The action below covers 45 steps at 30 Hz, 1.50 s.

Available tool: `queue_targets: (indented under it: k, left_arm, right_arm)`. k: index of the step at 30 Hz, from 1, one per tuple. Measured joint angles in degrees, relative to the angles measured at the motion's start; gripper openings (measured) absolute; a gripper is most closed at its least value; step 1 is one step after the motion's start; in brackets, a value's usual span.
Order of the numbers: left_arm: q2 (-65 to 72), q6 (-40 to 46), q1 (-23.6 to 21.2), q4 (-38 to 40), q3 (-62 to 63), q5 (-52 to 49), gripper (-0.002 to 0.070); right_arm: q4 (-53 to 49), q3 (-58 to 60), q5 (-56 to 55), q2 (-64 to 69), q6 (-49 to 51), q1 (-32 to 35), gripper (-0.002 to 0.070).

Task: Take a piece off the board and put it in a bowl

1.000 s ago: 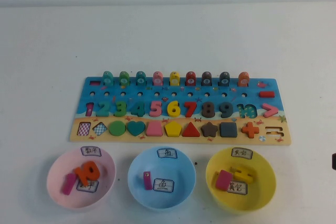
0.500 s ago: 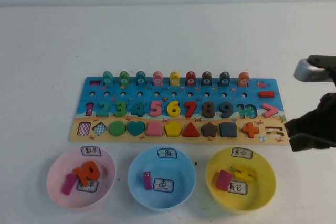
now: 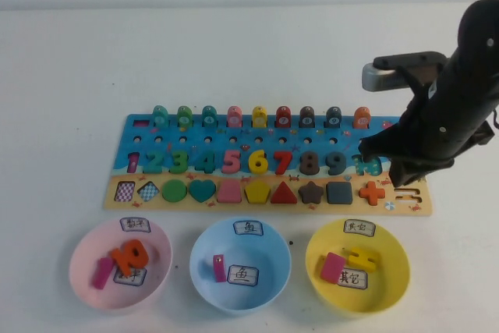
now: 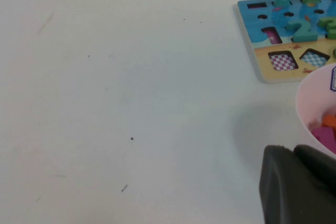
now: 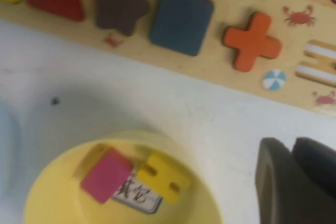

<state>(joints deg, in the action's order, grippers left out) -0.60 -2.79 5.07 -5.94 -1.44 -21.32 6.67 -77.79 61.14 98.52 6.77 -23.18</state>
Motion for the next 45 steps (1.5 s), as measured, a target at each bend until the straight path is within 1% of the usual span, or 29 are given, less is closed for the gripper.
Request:
queue_targets:
  k: [4,5,9,11,13,17,27,45]
  left_arm:
    - [0.00,0.00,0.00,0.00,0.00,0.00,-0.0001]
    - [0.00,0.00,0.00,0.00,0.00,0.00,-0.0001]
    - [0.00,0.00,0.00,0.00,0.00,0.00,-0.0001]
    - [0.00,0.00,0.00,0.00,0.00,0.00,-0.0001]
    - [0.00,0.00,0.00,0.00,0.00,0.00,-0.0001]
    - [0.00,0.00,0.00,0.00,0.00,0.00,-0.0001]
    - [0.00,0.00,0.00,0.00,0.00,0.00,-0.0001]
    - [0.00,0.00,0.00,0.00,0.00,0.00,-0.0001]
  right_arm:
    - [-2.82,-4.09,2.94,5.08,3.79,0.21,0.0112]
    - [-3.09,-5.19,3.76,6.63,4.51,0.48,0.0158]
    - [-4.10,-7.49,4.54,10.87,5.79,1.77,0.0298]
    - [-5.22,-8.15,4.54,12.37,6.90,2.26,0.0341]
    - [-6.22,-8.84,4.25,13.28,7.95,2.64,0.0363]
    - [-7.10,-10.54,3.28,14.51,8.88,3.57,0.0376]
    - [-7.81,-17.81,3.00,19.92,9.11,4.18,0.0379]
    - [-7.78,-18.93,1.44,23.79,8.60,5.88,0.0379]
